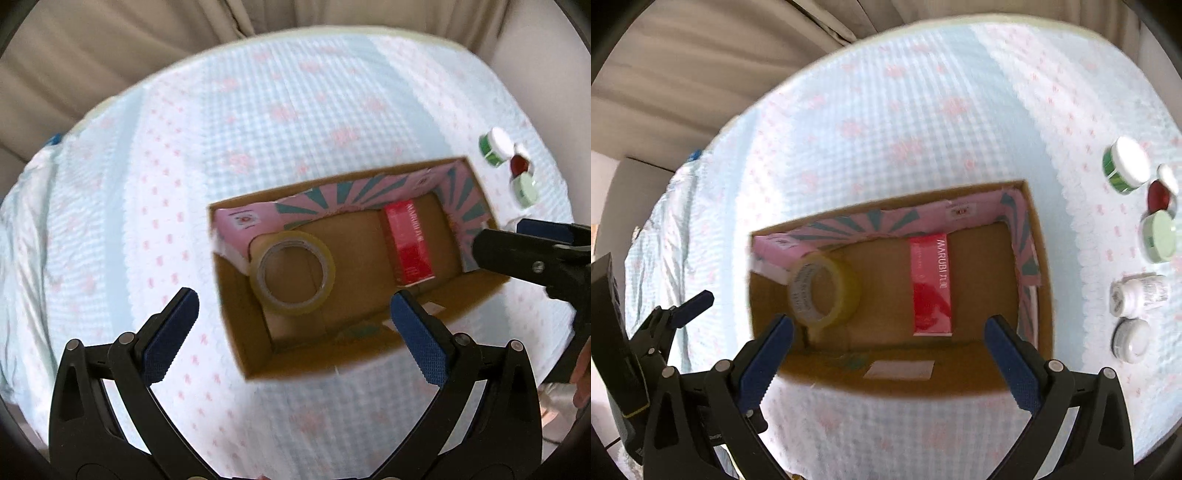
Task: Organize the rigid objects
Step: 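Lift both tools out of the box back toward the remaining items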
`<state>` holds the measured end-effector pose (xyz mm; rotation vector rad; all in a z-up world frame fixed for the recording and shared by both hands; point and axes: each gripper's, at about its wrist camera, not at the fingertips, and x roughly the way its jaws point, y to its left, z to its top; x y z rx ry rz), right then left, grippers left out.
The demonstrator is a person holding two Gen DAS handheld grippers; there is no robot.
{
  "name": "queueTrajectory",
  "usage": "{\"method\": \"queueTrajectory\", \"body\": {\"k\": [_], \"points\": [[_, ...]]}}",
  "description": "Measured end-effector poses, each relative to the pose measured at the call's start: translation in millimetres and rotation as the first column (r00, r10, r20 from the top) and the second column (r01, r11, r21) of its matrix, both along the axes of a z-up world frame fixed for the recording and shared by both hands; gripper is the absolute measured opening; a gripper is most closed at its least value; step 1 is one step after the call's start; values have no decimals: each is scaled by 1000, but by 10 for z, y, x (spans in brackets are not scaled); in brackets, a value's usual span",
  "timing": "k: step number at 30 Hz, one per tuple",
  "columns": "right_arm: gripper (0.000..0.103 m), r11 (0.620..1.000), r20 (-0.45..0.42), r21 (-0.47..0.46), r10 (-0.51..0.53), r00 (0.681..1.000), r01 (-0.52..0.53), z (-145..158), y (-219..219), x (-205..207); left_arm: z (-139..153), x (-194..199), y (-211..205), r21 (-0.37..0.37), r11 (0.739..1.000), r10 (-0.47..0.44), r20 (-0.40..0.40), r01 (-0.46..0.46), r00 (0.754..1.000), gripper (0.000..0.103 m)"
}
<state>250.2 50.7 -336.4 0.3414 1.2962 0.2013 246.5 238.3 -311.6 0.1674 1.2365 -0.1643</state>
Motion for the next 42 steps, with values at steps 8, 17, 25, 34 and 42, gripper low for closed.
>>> {"method": "queueTrajectory", "body": {"k": [8,17,25,34,42], "points": [[103,997,105,-8,75,992,-75,964,-21,-448,862,-609,228,-91,988,134,142,-122,981,103],[103,968,213,-244,0,977,54,1704,-500,-1075,1299,-1032,96,-201,972,163,186,-125,969,103],[103,935,244,-304,-109,964,183,1862,-1359,-1466,1445,-1219,-668,-190,979,110,220,-68,969,103],[103,946,267,-288,-72,961,151,1769,-2510,-1530,1410,-1347,-1789,-180,970,202,229,-163,952,103],[103,957,261,-287,25,965,53,1536,-3270,-1312,1218,-1333,-2584,-204,955,258,208,-216,944,103]]}}
